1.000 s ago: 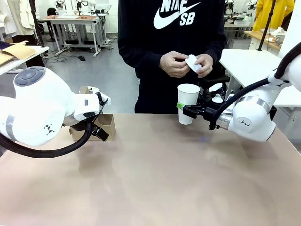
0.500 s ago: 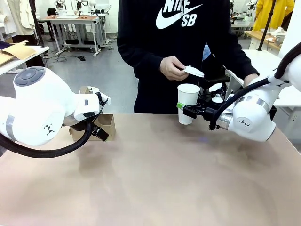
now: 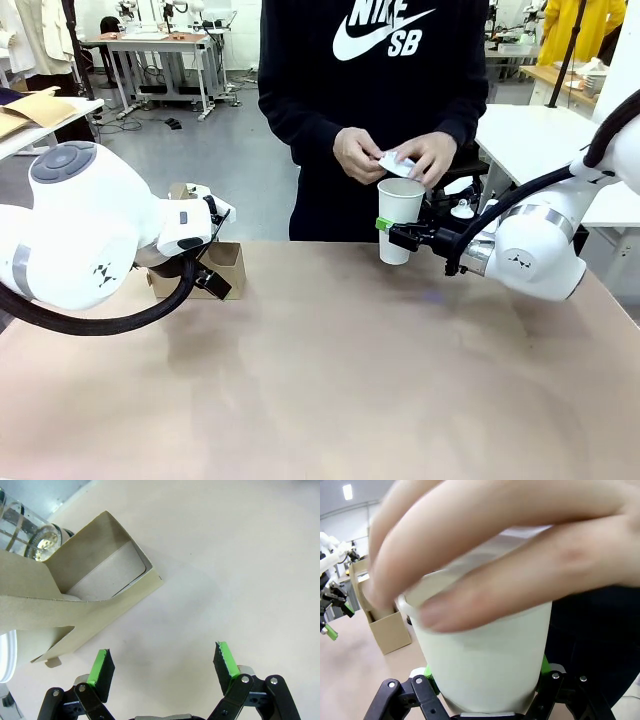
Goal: Pour a drink into a cup and package it in a carrier.
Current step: When a person places the Paper Cup Lid on the 600 ml Paper Cup , lift the 600 ml Paper Cup.
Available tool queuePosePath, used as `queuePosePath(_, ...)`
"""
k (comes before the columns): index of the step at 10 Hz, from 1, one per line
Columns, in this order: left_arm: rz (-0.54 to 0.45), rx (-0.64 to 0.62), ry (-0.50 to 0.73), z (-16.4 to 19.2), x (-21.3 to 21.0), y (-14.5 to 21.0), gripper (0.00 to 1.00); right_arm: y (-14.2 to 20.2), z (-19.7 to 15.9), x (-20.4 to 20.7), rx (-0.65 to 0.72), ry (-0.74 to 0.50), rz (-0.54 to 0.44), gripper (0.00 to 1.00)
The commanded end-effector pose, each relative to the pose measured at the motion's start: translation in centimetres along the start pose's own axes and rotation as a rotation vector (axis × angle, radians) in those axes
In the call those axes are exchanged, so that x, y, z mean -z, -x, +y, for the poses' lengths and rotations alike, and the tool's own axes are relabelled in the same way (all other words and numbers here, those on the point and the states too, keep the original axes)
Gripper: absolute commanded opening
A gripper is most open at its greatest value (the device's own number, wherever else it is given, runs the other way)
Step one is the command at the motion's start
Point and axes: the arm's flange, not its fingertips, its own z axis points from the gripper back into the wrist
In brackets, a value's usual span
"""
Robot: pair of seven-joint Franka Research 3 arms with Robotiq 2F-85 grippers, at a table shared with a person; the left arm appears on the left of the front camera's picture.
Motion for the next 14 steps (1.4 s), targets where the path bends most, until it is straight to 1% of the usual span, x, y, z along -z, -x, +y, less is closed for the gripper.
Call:
queuePosePath(1, -0.002, -0.002, 0.001, 0.07, -0.08, 0.01, 1.00, -0.51, 0.32, 0.22, 0.006, 0.013, -0.018, 0.81)
queuePosePath(14, -0.002, -0.002, 0.001, 0.07, -0.08, 0.01, 1.00, -0.51, 0.32, 0.22, 0.006, 0.013, -0.018, 0.81)
